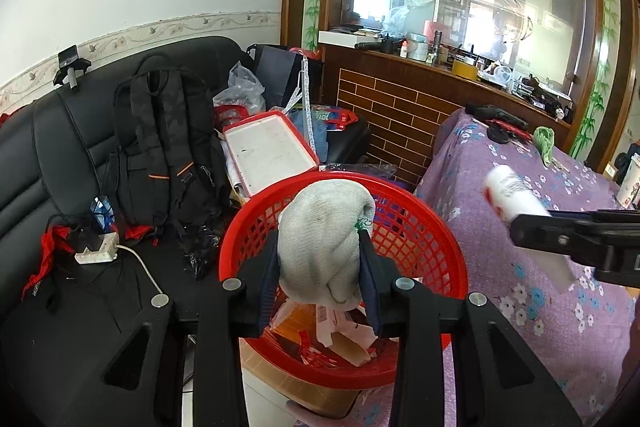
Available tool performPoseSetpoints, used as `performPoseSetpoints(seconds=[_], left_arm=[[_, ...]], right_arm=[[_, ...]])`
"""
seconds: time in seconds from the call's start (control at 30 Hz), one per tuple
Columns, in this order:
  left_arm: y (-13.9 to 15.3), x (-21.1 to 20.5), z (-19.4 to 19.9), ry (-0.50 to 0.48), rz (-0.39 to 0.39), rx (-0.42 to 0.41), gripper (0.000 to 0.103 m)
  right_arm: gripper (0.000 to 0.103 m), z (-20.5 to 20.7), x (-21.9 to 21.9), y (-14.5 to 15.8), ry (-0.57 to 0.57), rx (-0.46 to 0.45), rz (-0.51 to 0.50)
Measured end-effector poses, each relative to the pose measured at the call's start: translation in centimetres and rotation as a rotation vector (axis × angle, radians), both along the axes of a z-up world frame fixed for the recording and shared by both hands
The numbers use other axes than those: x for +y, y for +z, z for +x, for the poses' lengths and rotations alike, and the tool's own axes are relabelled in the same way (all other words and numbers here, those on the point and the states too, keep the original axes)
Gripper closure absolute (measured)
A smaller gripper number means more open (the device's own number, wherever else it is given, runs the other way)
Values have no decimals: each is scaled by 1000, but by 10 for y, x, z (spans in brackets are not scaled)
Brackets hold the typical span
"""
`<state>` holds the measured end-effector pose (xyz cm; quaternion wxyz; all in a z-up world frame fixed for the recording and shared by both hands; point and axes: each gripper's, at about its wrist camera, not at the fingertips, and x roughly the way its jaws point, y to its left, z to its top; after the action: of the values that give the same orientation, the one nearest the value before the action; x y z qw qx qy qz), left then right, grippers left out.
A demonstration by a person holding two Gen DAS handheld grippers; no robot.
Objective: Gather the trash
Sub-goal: 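Open the left gripper over the basket while the right gripper releases the spray bottle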
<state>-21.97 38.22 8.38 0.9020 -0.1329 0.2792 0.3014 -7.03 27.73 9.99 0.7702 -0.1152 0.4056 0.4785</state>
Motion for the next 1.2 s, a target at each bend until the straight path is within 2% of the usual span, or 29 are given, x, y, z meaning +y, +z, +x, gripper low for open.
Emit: performPoseSetpoints(seconds=[0.2,0.27,0.37,0.47,0.67,1.2], left_arm=[[2,7,1,18,0,-3,66],[3,11,2,24,-7,-9,53],[5,10,-1,23,-5,-22,48],[6,7,-3,21,-2,-32,33],[7,-15,2,-11,14,-28,32],[4,-124,53,-242,53,46,32]], right_arm=[[64,4,26,-3,22,12,2],[59,7,29,-1,25,21,14],[57,10,17,5,0,6,36],[55,13,-3,9,-35,9,49],[54,15,-49,6,-105,-1,45],[54,39,-182,-5,-315,49,88]])
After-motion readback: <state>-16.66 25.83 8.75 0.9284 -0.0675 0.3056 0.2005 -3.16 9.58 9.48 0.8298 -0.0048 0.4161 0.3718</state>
